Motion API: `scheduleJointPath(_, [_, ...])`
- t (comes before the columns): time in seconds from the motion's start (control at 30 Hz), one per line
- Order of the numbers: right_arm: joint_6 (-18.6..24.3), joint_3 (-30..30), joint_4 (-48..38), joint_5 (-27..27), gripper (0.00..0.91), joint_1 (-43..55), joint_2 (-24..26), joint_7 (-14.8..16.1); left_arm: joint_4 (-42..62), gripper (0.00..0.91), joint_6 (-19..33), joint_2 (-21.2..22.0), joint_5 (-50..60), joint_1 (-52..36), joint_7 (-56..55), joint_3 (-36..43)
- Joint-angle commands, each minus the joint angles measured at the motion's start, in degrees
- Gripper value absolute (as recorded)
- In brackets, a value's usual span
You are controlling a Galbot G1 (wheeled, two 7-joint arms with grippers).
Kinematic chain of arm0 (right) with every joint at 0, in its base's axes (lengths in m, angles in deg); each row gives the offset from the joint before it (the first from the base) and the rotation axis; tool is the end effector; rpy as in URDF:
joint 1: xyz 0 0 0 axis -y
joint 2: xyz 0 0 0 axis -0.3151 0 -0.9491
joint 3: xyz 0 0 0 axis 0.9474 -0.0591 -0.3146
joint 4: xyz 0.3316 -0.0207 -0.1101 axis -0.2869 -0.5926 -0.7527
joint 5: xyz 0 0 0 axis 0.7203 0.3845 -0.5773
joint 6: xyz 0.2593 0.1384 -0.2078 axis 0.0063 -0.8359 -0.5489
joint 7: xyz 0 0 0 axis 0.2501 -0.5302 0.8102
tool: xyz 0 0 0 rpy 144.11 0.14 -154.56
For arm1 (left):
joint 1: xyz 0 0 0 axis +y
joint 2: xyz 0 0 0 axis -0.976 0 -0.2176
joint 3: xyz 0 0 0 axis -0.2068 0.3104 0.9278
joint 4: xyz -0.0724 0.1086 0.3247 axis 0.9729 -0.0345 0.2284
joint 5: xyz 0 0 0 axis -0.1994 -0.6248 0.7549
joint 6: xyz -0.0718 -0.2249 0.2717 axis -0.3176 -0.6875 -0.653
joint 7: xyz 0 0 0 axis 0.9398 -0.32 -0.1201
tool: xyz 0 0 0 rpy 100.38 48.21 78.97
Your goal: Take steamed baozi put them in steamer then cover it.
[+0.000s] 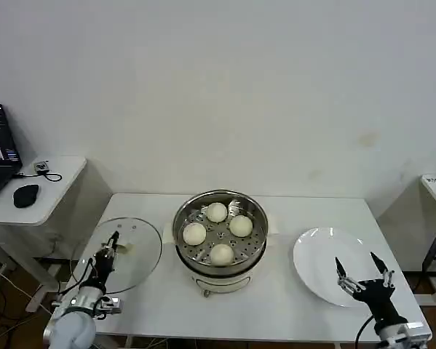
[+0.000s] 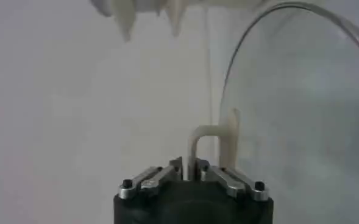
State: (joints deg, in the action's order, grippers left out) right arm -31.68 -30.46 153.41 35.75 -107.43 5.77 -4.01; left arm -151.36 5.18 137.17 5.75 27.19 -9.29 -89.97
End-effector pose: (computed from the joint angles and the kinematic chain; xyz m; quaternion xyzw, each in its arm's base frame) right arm 0.1462 -0.1465 -0.2840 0.0175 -0.9960 0.0738 0.0463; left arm 0.2746 0.1461 -0.3677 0.0128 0.6778 0.7351 0.0061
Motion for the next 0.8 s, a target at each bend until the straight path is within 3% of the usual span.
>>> scheduleJointPath(0.03, [0.1,-0.6,-0.7,-0.8,0.907,0.1,0.0,1.4,-16.4,0.0,-7.9,-2.4,-2.7,1.6,4.2,-1.0])
scheduleJointPath(0.5, [1.5,-4.1,-2.0,-4.5,0.907,0.6,-1.6,1.9,-22.9,0.0,-17.0,-5.0,-1.7,-6.9,15.5,7.9])
scheduleJointPath(0.7, [2.7,-4.5,-2.5,-7.1,0.907,1.3,-2.6,1.5,-21.5,0.0,-19.6,0.1,5.4,-12.9,22.2,14.9])
scheduleJointPath(0.8, [3.3,-5.1,-2.8,-8.2,0.907,1.2,-3.6,1.3,-19.9,0.0,-21.0,5.5,9.1,-15.6,24.5,20.0])
